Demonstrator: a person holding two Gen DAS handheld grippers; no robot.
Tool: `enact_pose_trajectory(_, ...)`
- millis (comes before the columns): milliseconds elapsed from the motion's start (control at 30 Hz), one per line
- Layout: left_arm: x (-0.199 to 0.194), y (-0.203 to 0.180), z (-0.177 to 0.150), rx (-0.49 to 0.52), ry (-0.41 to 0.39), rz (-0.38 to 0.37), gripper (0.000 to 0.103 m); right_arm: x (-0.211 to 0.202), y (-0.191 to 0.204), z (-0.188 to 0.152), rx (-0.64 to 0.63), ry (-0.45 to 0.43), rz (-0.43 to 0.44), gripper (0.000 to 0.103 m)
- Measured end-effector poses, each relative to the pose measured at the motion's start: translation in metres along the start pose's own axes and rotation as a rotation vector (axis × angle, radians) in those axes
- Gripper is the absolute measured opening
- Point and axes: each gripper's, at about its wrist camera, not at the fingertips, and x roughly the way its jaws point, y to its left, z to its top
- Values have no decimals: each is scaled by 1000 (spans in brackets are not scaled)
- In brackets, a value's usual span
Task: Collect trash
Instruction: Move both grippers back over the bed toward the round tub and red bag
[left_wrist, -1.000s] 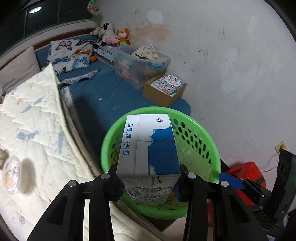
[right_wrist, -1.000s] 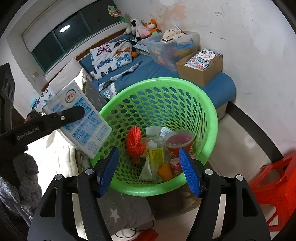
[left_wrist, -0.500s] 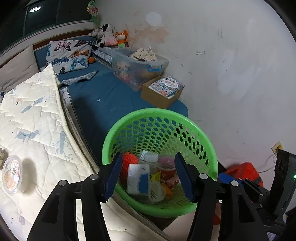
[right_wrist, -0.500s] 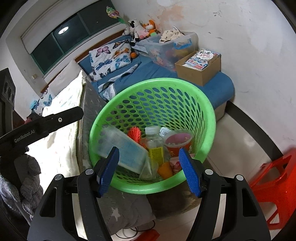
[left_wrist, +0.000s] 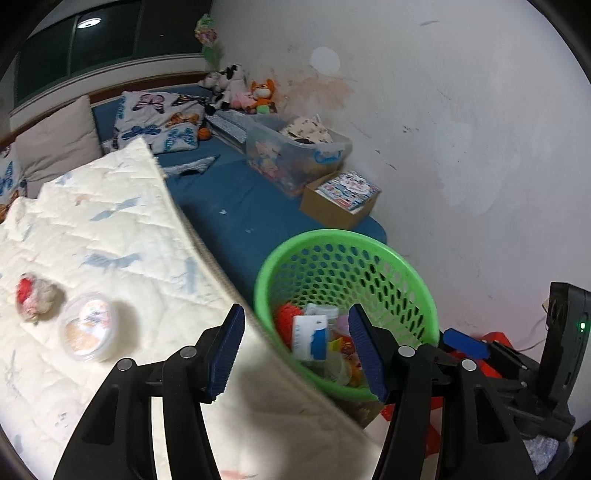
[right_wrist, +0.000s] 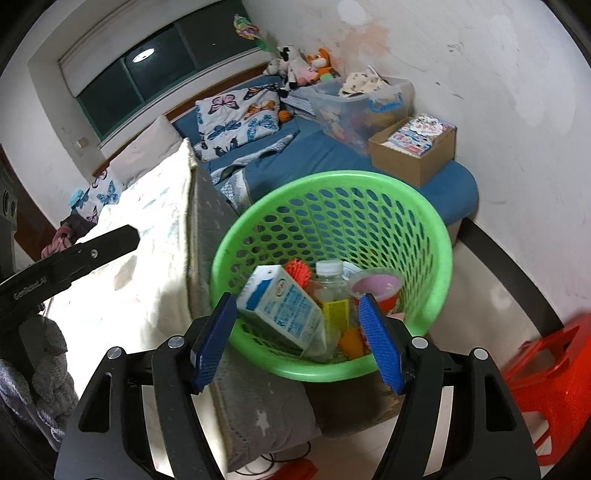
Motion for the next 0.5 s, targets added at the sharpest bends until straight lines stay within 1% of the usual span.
enact_pose_trajectory(133,-19,20,-9,-8,-24,37,59,2,20,1,-36,4,24,70)
enact_pose_trajectory(233,-34,40,-18,-17,-40,81,60,4,37,1,-65,8,44,72)
enact_pose_trajectory(500,-71,98,-36,-104,-48,182,60,16,92,3,-158,28,107,72)
